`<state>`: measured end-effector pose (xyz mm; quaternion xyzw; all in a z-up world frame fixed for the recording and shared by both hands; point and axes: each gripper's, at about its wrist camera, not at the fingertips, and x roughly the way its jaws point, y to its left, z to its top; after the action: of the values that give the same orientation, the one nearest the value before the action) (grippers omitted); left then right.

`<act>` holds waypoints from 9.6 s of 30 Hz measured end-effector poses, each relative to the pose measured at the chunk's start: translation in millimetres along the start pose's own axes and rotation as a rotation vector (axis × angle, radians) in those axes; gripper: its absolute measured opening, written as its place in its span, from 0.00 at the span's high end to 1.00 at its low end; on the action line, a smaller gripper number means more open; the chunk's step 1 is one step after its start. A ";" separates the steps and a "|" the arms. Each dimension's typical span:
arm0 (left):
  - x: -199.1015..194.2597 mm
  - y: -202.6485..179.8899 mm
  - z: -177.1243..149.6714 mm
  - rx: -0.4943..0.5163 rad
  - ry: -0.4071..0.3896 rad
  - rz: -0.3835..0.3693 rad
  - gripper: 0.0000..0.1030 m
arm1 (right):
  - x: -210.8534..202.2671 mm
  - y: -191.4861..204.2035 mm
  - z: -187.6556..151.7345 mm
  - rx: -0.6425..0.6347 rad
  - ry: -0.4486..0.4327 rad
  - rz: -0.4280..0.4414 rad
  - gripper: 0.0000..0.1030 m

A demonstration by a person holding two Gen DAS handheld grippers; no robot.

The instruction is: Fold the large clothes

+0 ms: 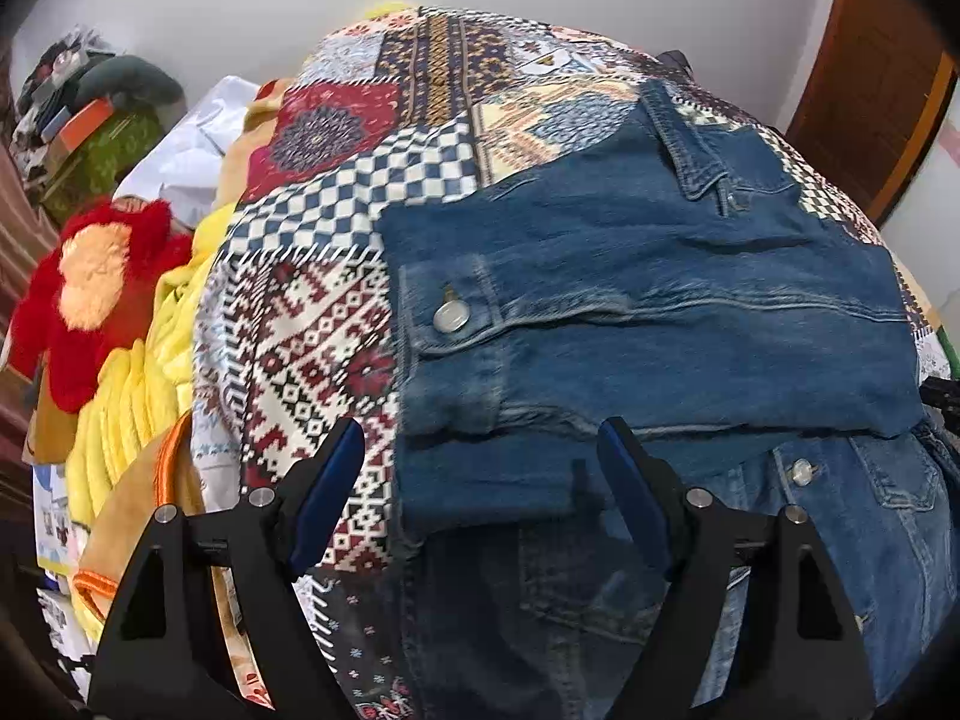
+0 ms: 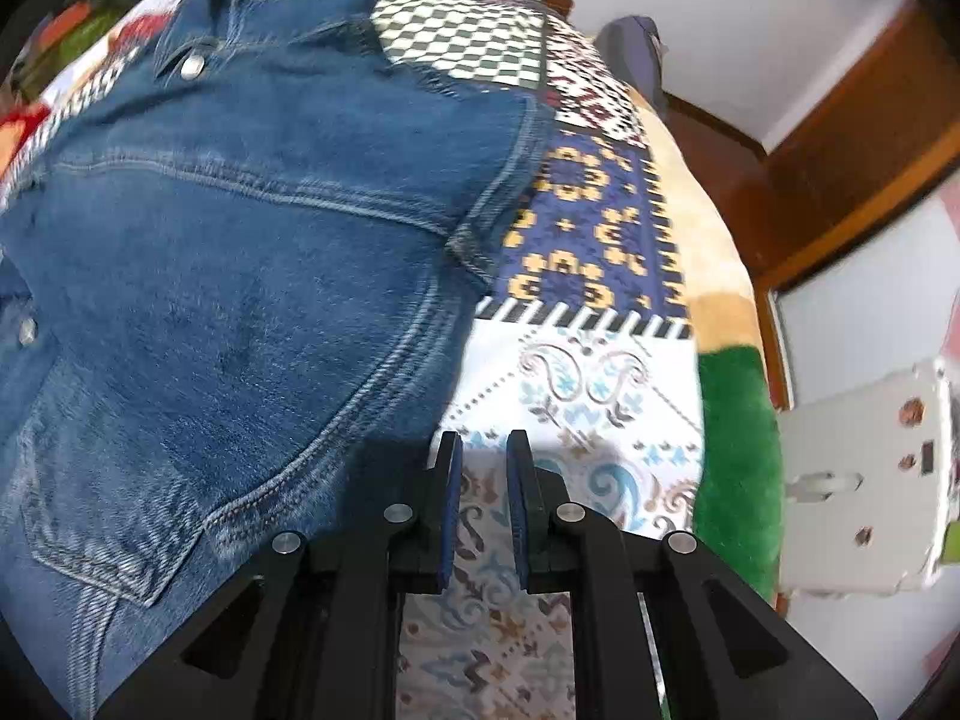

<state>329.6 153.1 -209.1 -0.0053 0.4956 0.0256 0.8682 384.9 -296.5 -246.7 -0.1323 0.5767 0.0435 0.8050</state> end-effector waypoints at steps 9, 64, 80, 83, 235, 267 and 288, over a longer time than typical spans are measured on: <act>18.3 -28.9 30.3 0.005 -0.013 -0.009 0.16 | -32.4 -1.8 58.5 0.038 -0.137 0.140 0.91; 140.0 65.6 95.9 -0.264 0.082 -0.109 0.81 | 58.4 -39.0 127.9 0.255 -0.120 0.388 0.86; 142.5 106.9 111.6 -0.261 0.089 0.090 0.85 | 98.1 27.1 281.5 0.076 -0.158 0.222 0.86; 151.6 100.1 114.9 -0.219 0.098 0.123 0.83 | 114.7 22.0 273.7 0.099 -0.161 0.217 0.81; 74.0 50.5 114.3 -0.026 -0.030 0.193 0.10 | 6.6 80.9 224.6 -0.176 -0.254 0.201 0.91; 40.9 25.8 117.2 0.028 -0.101 0.050 0.04 | -34.1 170.2 220.8 -0.283 -0.280 0.396 0.91; 87.1 42.6 49.4 -0.096 0.014 0.086 0.01 | 20.5 158.2 170.3 -0.433 -0.242 0.037 0.90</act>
<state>414.1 200.8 -258.3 -0.0260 0.4996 0.0868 0.8615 512.6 -101.3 -240.7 -0.2851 0.4557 0.1960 0.8202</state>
